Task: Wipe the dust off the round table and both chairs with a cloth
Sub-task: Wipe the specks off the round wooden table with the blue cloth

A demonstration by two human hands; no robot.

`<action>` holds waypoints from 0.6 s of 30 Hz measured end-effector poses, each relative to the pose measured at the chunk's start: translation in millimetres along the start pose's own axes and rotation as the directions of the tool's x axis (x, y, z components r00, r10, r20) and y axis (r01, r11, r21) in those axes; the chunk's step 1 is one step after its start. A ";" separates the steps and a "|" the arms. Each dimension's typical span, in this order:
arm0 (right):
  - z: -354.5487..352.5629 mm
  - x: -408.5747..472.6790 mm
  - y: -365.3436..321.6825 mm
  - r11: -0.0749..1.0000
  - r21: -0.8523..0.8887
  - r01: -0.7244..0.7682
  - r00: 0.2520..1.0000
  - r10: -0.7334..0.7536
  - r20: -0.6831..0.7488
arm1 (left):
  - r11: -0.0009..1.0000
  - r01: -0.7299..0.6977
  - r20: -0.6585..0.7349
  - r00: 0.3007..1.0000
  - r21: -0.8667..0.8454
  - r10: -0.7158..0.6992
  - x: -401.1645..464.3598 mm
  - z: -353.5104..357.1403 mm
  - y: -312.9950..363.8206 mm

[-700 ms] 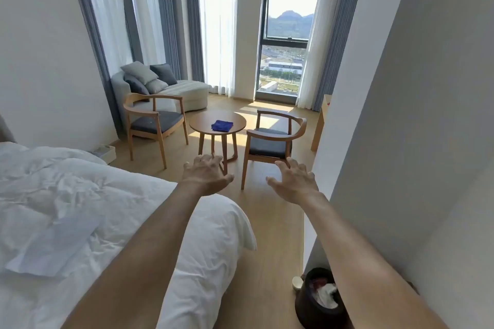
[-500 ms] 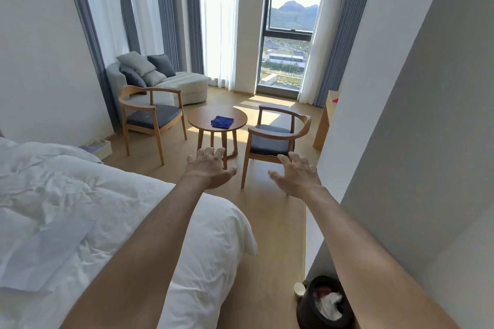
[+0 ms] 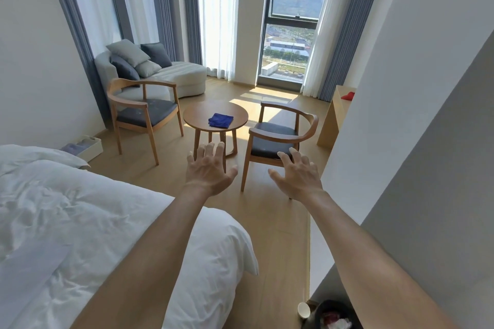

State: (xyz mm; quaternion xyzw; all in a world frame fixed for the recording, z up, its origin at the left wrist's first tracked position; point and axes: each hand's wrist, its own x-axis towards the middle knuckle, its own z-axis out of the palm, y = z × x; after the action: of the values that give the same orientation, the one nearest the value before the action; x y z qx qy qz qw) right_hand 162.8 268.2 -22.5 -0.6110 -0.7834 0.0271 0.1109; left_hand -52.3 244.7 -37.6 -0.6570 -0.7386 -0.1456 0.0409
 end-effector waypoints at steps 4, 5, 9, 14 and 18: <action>12.6 44.2 16.9 1.000 -0.006 0.013 1.000 -0.013 0.022 | 1.000 0.030 0.012 0.999 0.005 -0.030 39.3 22.8 7.3; 15.8 58.0 22.2 1.000 -0.003 0.025 0.999 -0.025 0.032 | 0.999 0.042 0.020 0.999 0.003 -0.042 51.0 29.4 8.9; 28.5 119.0 44.4 0.997 0.027 0.070 0.996 -0.071 0.050 | 0.997 0.080 0.052 0.995 0.017 -0.081 104.0 53.0 18.0; 34.9 194.7 70.1 0.993 0.036 0.113 0.991 -0.115 0.064 | 0.990 0.137 0.049 0.989 0.015 -0.137 169.0 68.5 37.8; 40.5 245.0 80.8 0.988 0.059 0.142 0.988 -0.146 0.060 | 0.984 0.173 0.062 0.983 0.038 -0.175 210.8 74.5 47.0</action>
State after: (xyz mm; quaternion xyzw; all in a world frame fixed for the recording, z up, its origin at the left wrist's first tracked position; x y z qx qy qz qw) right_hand 175.2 528.3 -41.8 -0.5482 -0.8276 0.0600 0.1042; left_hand -24.5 471.1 -48.1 -0.5936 -0.7964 -0.1149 0.0147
